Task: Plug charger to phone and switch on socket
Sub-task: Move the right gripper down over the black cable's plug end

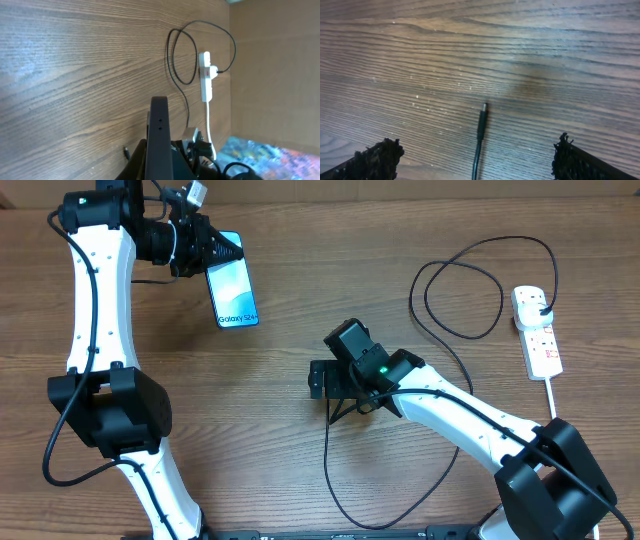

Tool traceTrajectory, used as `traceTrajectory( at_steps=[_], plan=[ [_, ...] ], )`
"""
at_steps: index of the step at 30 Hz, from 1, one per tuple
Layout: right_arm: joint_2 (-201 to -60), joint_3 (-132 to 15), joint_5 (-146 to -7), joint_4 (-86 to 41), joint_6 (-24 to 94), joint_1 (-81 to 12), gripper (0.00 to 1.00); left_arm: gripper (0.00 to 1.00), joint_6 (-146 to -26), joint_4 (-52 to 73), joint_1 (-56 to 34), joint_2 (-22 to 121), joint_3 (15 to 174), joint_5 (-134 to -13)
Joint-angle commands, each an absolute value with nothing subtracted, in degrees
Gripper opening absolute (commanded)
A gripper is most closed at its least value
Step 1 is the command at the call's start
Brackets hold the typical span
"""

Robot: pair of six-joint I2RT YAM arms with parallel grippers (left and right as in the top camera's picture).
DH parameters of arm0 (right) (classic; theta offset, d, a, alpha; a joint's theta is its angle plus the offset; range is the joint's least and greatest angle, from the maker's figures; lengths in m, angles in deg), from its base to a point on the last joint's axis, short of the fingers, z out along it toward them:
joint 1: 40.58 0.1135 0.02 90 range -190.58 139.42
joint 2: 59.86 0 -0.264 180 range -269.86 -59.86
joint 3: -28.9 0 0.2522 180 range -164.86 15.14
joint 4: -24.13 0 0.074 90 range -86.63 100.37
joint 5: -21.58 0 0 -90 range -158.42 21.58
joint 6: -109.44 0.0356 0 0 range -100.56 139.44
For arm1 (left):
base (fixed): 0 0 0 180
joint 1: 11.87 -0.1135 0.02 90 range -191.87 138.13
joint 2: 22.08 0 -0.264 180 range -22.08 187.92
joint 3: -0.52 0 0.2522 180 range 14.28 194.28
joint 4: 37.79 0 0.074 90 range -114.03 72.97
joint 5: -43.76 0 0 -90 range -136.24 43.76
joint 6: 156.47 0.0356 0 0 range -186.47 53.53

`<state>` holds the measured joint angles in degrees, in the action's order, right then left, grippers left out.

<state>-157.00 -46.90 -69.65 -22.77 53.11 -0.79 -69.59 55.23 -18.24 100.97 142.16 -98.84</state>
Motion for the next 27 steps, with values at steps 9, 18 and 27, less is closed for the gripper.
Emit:
traceTrajectory(
  at_steps=[9,18,27],
  plan=[
    [-161.6,-47.9,-68.4,-23.9,51.6,2.0,1.0,0.04,-76.0,51.5,-17.8,101.6,142.6,-107.2],
    [-162.7,-48.3,-66.0,-24.2,50.4,5.1,0.92,0.04,-75.7,50.3,-17.8,101.6,142.6,-109.4],
    [-163.8,-48.4,-65.0,-24.5,50.4,5.1,0.81,0.04,-75.7,49.2,-17.8,101.6,142.6,-112.3]
  ],
)
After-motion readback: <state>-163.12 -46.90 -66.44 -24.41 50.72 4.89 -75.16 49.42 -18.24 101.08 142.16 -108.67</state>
